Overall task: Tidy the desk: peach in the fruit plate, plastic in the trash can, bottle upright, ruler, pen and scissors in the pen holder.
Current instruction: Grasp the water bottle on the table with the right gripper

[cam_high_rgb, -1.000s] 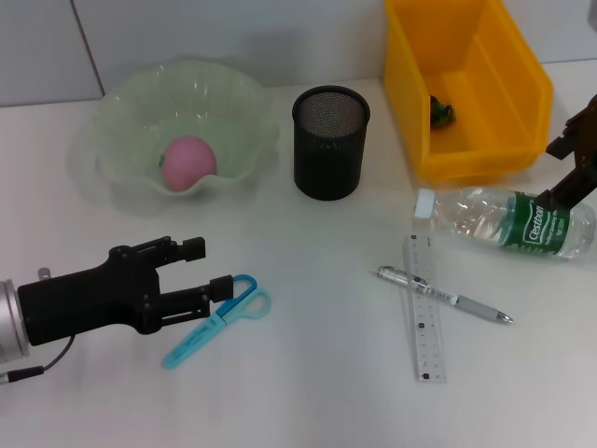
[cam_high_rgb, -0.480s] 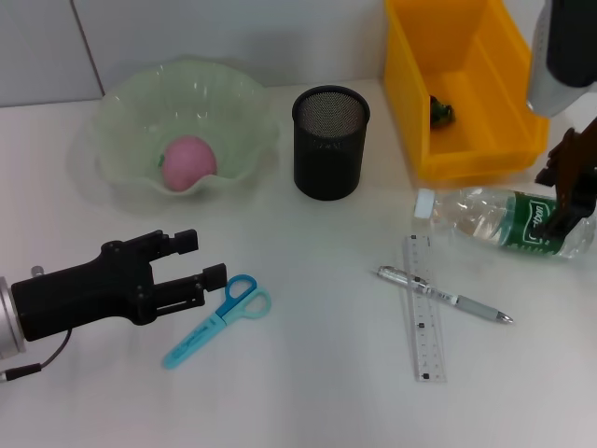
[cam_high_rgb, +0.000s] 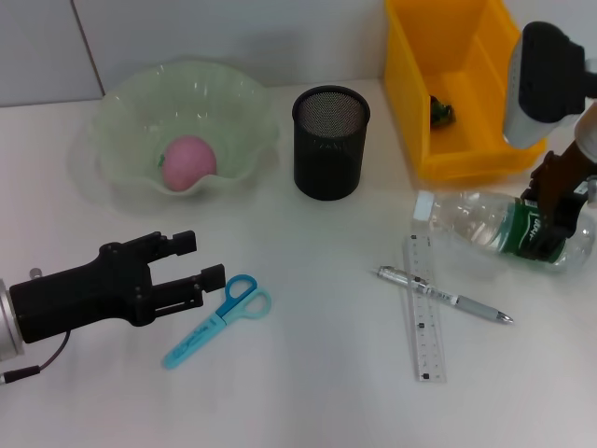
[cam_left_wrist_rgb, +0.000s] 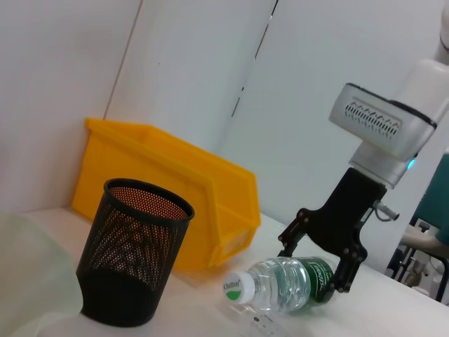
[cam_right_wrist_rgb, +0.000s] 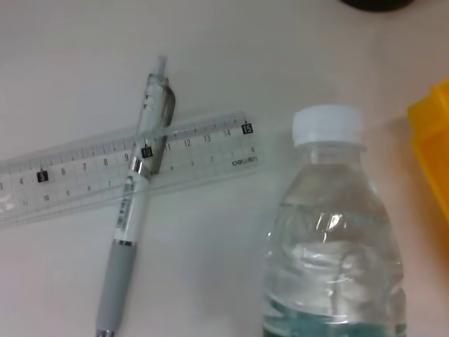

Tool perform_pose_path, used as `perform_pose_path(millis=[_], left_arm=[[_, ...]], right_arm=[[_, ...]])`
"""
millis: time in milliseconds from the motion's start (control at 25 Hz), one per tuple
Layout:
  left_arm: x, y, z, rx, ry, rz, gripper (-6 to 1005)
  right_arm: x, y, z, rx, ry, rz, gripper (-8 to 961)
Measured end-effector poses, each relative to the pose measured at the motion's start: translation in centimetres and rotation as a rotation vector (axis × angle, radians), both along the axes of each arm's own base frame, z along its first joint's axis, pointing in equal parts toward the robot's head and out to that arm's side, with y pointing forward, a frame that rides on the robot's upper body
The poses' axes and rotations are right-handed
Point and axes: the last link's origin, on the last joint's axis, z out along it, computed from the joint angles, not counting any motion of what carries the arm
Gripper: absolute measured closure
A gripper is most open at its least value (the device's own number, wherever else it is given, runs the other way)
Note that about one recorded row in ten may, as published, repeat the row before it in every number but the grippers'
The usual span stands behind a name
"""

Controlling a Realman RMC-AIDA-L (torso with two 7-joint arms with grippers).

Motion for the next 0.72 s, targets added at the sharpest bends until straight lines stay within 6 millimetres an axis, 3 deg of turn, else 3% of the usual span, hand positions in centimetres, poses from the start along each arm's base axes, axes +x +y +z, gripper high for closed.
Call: perform_pose_path(millis=[720], left_arm=[[0.0, -0.1, 0.1, 0.001, -0.001, -0.002, 218]], right_arm=[[0.7, 0.0, -2.0, -0.006, 0.005, 0.001, 135]])
